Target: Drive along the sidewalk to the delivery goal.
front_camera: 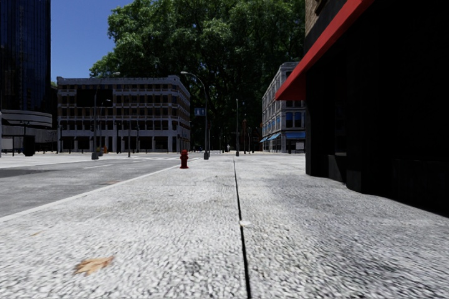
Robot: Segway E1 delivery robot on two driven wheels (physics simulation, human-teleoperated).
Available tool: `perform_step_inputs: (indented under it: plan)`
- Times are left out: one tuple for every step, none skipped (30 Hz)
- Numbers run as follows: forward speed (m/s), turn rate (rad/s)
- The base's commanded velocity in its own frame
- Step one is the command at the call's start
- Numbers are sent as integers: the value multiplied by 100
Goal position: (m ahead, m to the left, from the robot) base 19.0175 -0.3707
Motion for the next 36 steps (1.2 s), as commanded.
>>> perform_step_inputs:
  plan:
    - [200, 0]
    - [200, 0]
    - [200, 0]
    - [200, 0]
    - [200, 0]
    - [200, 0]
    - [200, 0]
    - [200, 0]
    - [200, 0]
    - [200, 0]
    - [200, 0]
    - [200, 0]
    - [200, 0]
    - [200, 0]
    - [200, 0]
    - [200, 0]
    - [200, 0]
    - [200, 0]
    - [200, 0]
    - [200, 0]
    - [200, 0]
    - [200, 0]
    - [200, 0]
    - [200, 0]
    - [200, 0]
    - [200, 0]
    - [200, 0]
    - [200, 0]
    - [200, 0]
    - [200, 0]
    - [200, 0]
    - [200, 0]
    - [200, 0]
    - [200, 0]
    - [200, 0]
    - [200, 0]
